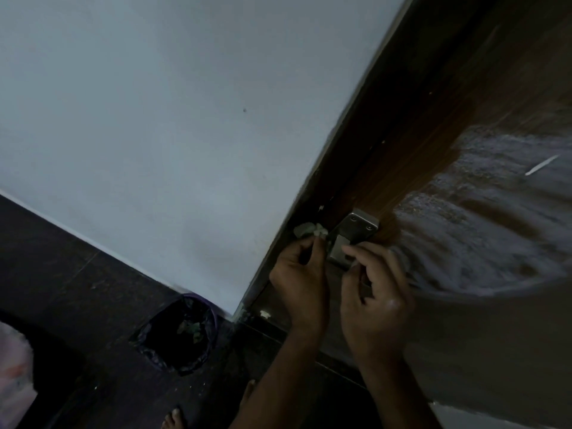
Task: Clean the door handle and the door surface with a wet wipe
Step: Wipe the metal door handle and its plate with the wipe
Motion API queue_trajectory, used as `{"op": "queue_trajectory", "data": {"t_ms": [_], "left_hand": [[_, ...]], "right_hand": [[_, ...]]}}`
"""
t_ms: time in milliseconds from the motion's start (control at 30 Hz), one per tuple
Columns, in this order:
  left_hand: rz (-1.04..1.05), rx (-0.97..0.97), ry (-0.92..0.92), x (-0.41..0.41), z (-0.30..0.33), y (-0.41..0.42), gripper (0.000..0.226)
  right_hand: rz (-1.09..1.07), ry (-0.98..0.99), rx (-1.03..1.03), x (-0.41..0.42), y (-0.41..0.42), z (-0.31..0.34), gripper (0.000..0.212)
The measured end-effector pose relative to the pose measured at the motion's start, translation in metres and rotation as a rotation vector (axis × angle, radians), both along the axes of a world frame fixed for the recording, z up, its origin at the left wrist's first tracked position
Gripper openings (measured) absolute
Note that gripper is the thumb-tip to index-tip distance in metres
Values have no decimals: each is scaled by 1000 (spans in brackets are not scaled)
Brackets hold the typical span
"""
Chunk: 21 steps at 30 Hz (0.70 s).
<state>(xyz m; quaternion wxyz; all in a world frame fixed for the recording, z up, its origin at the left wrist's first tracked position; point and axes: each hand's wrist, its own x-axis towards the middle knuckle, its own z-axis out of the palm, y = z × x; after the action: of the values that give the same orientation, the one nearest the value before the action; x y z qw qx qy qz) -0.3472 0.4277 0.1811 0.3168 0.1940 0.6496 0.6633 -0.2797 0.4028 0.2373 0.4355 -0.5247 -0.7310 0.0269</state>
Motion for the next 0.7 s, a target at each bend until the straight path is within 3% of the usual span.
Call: {"op": "queue_trajectory", "data": {"t_ms": [133, 200, 267, 367, 467, 533, 600, 700], "left_hand": [[-156, -210, 7, -2, -27, -10, 11], [-238, -258, -54, 1, -32, -13, 12], [-261, -205, -127, 3, -27, -12, 10], [-264, -98, -198, 1, -19, -14, 12], [-269, -88, -249, -3, -18, -22, 13], [-294, -81, -195, -6, -20, -25, 15], [-284, -79, -31, -10, -19, -26, 25], [-297, -137, 175, -13, -16, -25, 34]], "right_hand": [[-12, 77, 18, -5, -4, -3, 26], [-85, 226, -32, -9, -17, -11, 23], [-229, 436, -247, -15, -32, -23, 27], [-448, 622, -745, -16, -42, -42, 38], [-360, 907, -1094, -14, -28, -44, 22], [-206, 1164, -1180, -14, -14, -41, 19], [-137, 1306, -1208, -15, 0, -40, 22], [-256, 1370, -1308, -17, 12, -45, 21]]}}
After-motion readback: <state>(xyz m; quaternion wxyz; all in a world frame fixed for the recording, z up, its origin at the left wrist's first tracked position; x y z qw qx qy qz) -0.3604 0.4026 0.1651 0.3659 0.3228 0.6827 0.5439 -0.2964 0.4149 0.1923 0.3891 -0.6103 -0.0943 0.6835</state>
